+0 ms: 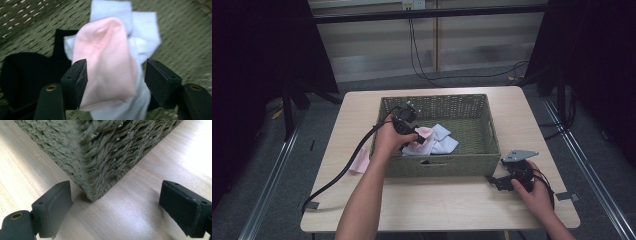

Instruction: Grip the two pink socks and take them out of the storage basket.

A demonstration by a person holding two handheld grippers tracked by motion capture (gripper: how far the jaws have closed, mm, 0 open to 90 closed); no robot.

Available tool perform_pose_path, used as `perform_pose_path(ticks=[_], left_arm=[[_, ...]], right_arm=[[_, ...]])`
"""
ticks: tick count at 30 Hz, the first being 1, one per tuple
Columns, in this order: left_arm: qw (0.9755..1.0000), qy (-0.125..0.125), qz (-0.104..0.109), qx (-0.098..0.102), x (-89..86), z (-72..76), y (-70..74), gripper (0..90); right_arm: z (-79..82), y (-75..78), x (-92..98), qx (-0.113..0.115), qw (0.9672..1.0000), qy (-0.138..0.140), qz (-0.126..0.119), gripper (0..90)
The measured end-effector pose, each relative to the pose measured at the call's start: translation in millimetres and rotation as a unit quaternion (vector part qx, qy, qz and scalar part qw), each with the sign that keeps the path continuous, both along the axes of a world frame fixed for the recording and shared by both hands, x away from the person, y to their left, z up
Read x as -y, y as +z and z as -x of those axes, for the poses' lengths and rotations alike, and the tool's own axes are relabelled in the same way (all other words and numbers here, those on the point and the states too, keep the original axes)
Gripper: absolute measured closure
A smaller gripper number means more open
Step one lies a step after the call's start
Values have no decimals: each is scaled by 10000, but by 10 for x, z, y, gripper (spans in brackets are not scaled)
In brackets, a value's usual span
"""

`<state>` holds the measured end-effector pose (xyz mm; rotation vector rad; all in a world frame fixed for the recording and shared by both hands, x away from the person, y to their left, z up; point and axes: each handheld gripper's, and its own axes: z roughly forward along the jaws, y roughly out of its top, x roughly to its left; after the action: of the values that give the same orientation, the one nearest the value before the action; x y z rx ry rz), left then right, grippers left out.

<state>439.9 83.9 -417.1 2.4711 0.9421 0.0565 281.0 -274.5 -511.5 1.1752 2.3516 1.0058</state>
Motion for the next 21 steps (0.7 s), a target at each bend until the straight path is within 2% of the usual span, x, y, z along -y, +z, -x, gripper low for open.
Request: perform_pose_path(ticks=[6, 7, 8, 9, 11, 13, 14, 16, 18, 19, 20, 21], left_arm=[[9998, -59, -104, -127, 47, -24, -118, 345], [9997, -80, -175, -134, 51, -27, -139, 345], [9993, -116, -292, -177, 60, -32, -183, 441], [9993, -116, -292, -177, 60, -32, -183, 514], [9985, -194, -458, -232, 59, -37, -204, 628], [9983, -185, -517, -197, 43, -40, -177, 720], [9985, -137, -492, -185, 18, -41, -110, 737], [9990, -68, -409, -185, 5, -36, -83, 751], [9992, 18, -346, -213, -65, -25, 33, 755], [9992, 18, -346, -213, -65, -25, 33, 756], [9994, 43, -260, -204, -114, -14, 120, 756], [9994, 43, -260, -204, -114, -14, 120, 756]], right_arm=[[0, 0, 0, 2, 10000, -3, 2, 102], [0, 0, 0, 2, 10000, -3, 2, 102], [0, 0, 0, -1, 10000, 0, 1, 102], [0, 0, 0, -1, 10000, 0, 1, 102], [1, 0, -1, -3, 10000, 8, 0, 102], [1, 0, -1, -2, 10000, 12, 1, 102], [1, 0, -1, -1, 10000, 14, 0, 102], [1, 0, -1, -4, 10000, 13, -1, 102], [1, 0, -1, -2, 10000, 15, 0, 102], [1, 0, -1, -2, 10000, 15, 0, 102], [1, 0, -1, -3, 10000, 14, 0, 103], [1, 0, -1, -3, 10000, 14, 0, 103]])
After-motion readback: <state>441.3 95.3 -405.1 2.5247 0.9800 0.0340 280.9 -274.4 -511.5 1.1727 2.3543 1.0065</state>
